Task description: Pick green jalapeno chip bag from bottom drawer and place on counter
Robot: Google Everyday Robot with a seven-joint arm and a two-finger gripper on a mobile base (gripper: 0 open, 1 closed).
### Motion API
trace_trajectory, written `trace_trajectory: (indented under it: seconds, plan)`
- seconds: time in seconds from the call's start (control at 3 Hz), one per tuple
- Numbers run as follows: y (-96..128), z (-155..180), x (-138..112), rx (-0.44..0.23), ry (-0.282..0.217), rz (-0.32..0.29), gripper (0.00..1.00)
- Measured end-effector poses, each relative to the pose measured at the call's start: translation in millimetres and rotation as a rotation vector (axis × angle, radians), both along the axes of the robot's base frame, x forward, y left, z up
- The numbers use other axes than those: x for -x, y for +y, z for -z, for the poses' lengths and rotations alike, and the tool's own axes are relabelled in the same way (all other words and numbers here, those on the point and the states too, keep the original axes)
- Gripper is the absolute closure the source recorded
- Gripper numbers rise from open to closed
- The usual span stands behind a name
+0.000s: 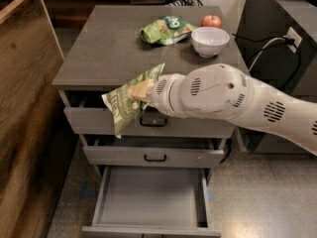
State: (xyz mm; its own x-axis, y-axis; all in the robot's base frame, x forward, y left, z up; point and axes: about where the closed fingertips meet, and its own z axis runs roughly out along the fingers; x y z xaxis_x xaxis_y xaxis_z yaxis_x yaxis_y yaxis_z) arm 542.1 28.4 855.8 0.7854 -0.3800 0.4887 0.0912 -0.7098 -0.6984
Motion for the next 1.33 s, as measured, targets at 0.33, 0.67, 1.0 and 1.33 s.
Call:
trace_trajectory:
  seconds: [0.33,0.67,1.0,1.33]
  plan:
    - [3.7,-47.2,-18.8,-0.023,-0.052,0.006,1.00]
    - [-0.7,-93.4,-46.9,-0.069,-0.112,0.014,1.00]
    - [-15.0,-120.3,-82.3,-0.138,-0.124,0.056,1.00]
    - [-25.8,-115.5,-128.8,-0.200,-0.055,0.092,1.00]
